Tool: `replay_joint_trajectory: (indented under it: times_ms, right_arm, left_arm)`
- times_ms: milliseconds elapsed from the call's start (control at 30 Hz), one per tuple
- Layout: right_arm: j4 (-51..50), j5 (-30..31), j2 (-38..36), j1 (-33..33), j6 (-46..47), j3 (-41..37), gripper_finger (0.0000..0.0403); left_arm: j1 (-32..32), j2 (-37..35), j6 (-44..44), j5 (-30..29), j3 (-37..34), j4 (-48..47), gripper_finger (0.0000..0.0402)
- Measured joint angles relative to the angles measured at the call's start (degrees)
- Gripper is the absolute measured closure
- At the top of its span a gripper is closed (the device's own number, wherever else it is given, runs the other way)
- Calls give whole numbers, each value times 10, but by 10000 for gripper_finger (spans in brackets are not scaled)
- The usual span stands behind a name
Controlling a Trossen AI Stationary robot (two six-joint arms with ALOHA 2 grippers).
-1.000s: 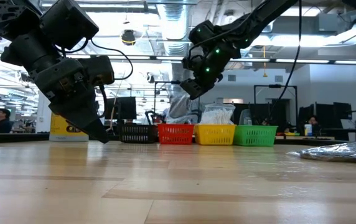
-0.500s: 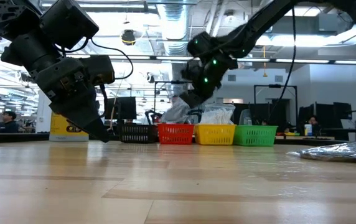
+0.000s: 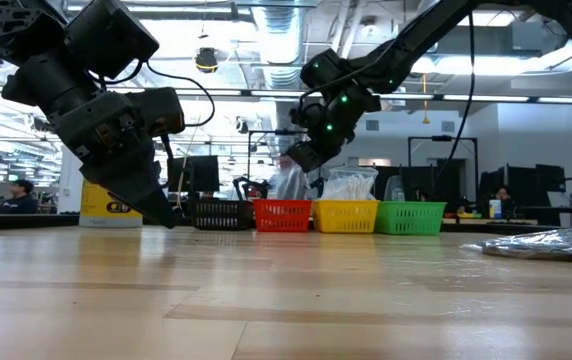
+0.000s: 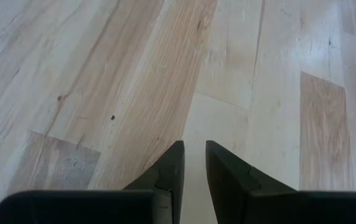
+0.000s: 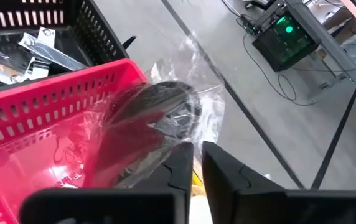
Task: Pick & Place Travel size toiletries
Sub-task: Put the hairbrush into the red bin
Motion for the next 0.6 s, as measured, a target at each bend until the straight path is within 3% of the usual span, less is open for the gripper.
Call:
replay_joint_trajectory:
  times_ms: [433, 600]
  right_arm:
    - [0, 1, 0, 6, -3, 0, 205]
    - [2, 3, 0, 6, -3, 0, 173]
  left_arm:
    - [0, 0, 0, 0, 0, 3, 344]
    - [0, 0, 0, -1, 0, 3, 344]
